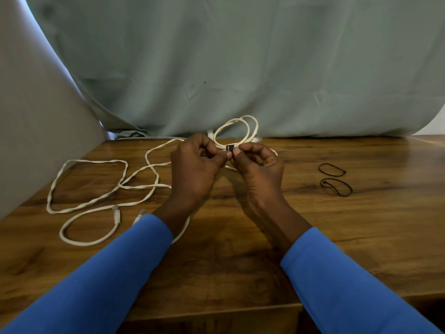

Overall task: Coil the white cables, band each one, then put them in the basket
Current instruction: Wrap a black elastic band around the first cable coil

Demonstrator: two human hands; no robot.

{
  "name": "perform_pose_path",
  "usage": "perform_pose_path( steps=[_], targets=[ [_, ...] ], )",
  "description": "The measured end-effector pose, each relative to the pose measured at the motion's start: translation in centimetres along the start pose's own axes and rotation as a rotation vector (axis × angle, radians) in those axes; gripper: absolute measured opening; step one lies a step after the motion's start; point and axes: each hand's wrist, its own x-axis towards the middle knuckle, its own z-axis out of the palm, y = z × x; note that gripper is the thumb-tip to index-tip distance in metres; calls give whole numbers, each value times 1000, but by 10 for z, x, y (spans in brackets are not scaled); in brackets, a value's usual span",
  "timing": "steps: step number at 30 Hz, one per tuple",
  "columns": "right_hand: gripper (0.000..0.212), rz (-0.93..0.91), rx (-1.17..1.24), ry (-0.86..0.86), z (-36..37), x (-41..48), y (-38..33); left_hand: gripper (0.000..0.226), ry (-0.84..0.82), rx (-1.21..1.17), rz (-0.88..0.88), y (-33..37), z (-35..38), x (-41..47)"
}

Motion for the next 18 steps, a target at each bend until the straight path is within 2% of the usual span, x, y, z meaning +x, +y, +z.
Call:
perform_pose_path(
  steps=[4, 8, 13, 18],
  targets=[
    [17, 172, 205, 32, 4, -1, -3, 22, 83, 126, 138, 2, 6, -7],
    [17, 256, 331, 34, 6, -2, -4, 20, 125, 160, 171, 9, 8, -8],
    [17, 286, 376, 4, 7, -2, -6, 16, 86, 151, 216, 9, 4, -7],
    [17, 206, 274, -78, 7, -1, -10, 23, 87, 446, 366, 6, -9, 5]
  ],
)
